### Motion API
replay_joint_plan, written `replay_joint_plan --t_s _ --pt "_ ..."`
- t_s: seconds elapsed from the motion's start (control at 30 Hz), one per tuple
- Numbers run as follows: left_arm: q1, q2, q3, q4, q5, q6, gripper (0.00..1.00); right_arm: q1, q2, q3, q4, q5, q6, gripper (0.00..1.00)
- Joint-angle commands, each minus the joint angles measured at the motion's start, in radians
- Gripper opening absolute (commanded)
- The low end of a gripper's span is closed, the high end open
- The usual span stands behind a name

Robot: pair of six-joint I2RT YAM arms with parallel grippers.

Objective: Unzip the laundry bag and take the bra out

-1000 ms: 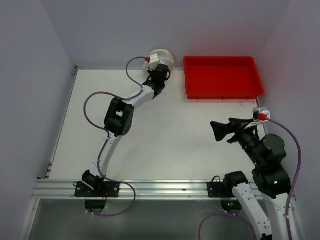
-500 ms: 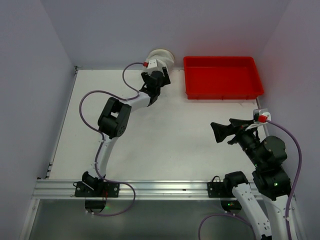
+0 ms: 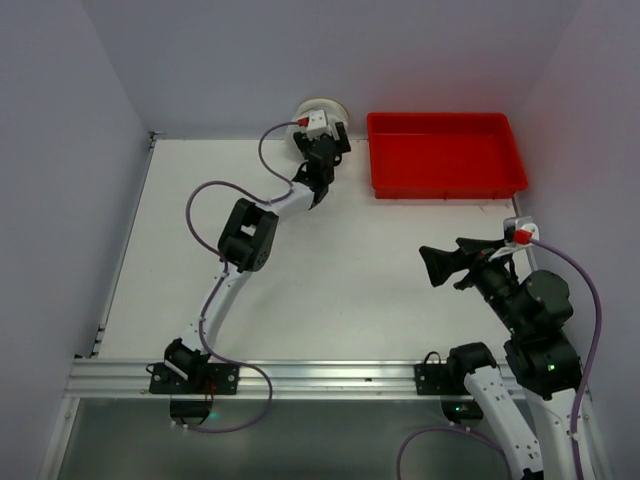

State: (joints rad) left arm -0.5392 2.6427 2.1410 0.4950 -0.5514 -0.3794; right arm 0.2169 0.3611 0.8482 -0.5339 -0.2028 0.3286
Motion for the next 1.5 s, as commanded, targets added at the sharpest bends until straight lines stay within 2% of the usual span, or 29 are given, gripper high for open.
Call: replay_joint_plan --t_s 0.0,0.03,0.07,0.13,0.17,0.2,0.23,0.27,0.33,0.4,0.43,0.5,0.53,0.57,0.73,0.9,0.93,1.0,1.03,1.1,1.13,1.3,1.47 --pt "-0.001 0.086 0.075 0.128 -0.120 0.114 0.89 0.002 0.021 0.003 -0.008 -0.020 -0.020 0.99" --pt "0.001 0.097 0.076 0.138 -0.125 0.122 0.81 0.002 0.022 0.002 -0.009 -0.021 -0.020 0.99" --pt "0.008 0.106 0.073 0.146 -0.131 0.120 0.67 0.002 0.024 -0.001 -0.009 -0.020 -0.022 0.99" --pt "0.018 0.111 0.066 0.123 -0.153 0.087 0.47 0.002 0.029 -0.004 -0.009 -0.018 -0.023 0.99" --pt "0.030 0.096 0.059 0.084 -0.168 0.070 0.26 0.002 0.030 -0.008 -0.005 -0.020 -0.023 0.99" --pt "0.036 0.074 0.036 0.067 -0.162 0.036 0.15 0.002 0.032 -0.008 -0.002 -0.023 -0.022 0.99" --pt "0.039 0.045 -0.049 0.070 -0.162 0.027 0.06 0.002 0.035 -0.009 0.002 -0.032 -0.022 0.99" --pt "0.044 -0.031 -0.105 0.104 -0.160 0.019 0.00 0.002 0.038 -0.012 0.011 -0.040 -0.020 0.99" --pt "0.045 -0.123 -0.282 0.143 -0.092 0.010 0.00 0.002 0.042 -0.015 0.020 -0.049 -0.020 0.99" --pt "0.045 -0.263 -0.384 0.163 -0.018 -0.007 0.00 0.002 0.048 -0.018 0.032 -0.061 -0.020 0.99" --pt "0.045 -0.314 -0.471 0.156 0.075 -0.015 0.00 0.002 0.055 -0.020 0.035 -0.066 -0.019 0.99" --pt "0.045 -0.453 -0.548 0.099 0.175 -0.056 0.00 0.002 0.056 -0.020 0.048 -0.041 -0.002 0.99" --pt "0.045 -0.501 -0.629 0.090 0.289 -0.059 0.00 0.004 0.053 -0.021 0.054 -0.018 0.010 0.99" --pt "0.045 -0.589 -0.666 0.061 0.338 -0.071 0.00 0.004 0.044 -0.024 0.064 -0.004 0.018 0.99" --pt "0.044 -0.821 -0.924 -0.004 0.692 -0.205 0.00 0.004 0.033 -0.058 0.135 -0.118 0.043 0.99" --pt "0.039 -1.035 -1.113 -0.048 0.886 -0.343 0.00 0.004 0.065 -0.121 0.236 -0.187 0.107 0.99" --pt "0.038 -1.068 -1.201 -0.044 0.921 -0.361 0.00 0.004 0.068 -0.136 0.261 -0.201 0.121 0.99" --pt "0.033 -1.168 -1.304 0.006 0.936 -0.427 0.00 0.004 0.088 -0.185 0.322 -0.214 0.163 0.98" --pt "0.033 -1.199 -1.405 0.022 0.941 -0.452 0.00 0.007 0.120 -0.199 0.340 -0.227 0.179 0.95" --pt "0.033 -1.274 -1.502 0.086 0.940 -0.516 0.00 0.021 0.165 -0.234 0.380 -0.256 0.208 0.91" --pt "0.033 -1.294 -1.594 0.105 0.933 -0.538 0.00 0.050 0.188 -0.242 0.391 -0.257 0.211 0.88" --pt "0.036 -1.383 -1.860 0.241 0.889 -0.709 0.00 0.209 0.337 -0.300 0.469 -0.137 0.230 0.83" --pt "0.059 -1.402 -1.968 0.251 0.812 -0.803 0.00 0.331 0.466 -0.337 0.576 -0.075 0.276 0.78"
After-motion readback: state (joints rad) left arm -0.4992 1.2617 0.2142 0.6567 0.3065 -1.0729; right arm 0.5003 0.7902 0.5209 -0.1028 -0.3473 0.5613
